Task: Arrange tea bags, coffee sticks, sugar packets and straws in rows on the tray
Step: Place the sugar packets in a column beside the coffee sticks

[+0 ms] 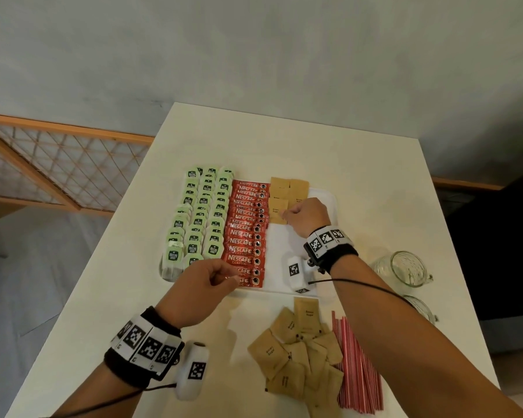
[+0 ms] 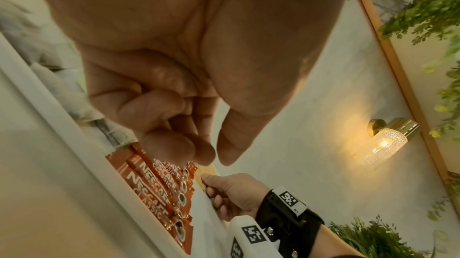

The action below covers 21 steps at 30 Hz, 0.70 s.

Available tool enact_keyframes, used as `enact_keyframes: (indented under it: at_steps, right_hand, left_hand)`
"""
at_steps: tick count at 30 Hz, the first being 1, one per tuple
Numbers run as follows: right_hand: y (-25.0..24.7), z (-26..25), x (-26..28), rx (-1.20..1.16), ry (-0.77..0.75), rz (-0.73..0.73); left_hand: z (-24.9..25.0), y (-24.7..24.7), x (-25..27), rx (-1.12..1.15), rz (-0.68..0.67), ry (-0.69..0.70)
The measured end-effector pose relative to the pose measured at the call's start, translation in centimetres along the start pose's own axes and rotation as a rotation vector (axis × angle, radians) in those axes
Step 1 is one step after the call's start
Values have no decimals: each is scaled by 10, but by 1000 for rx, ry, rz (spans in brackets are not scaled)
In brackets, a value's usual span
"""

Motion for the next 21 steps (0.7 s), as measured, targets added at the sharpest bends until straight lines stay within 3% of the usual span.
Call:
enact_keyframes:
  at_steps: [11,16,21]
  right_hand:
    - [-9,1,14,-2,-22,6]
    - [-26,3,72,5,-166,-71]
    - [-34,28,132,79,-198,-120]
  left_hand:
    - [-10,0,-8,-99,-44,55]
    - [-3,13,-3,-172,-111,106]
    - [4,35,3,-258,-205,149]
Point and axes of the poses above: each hand's wrist, its own x-axis away from the middle knuckle, its own y-axis out of the palm, z = x × y, the point moved 2 cm from there along -x, towards the middle knuckle, and after that the axes turned 9 degrees about z, right-handed, at the moved point
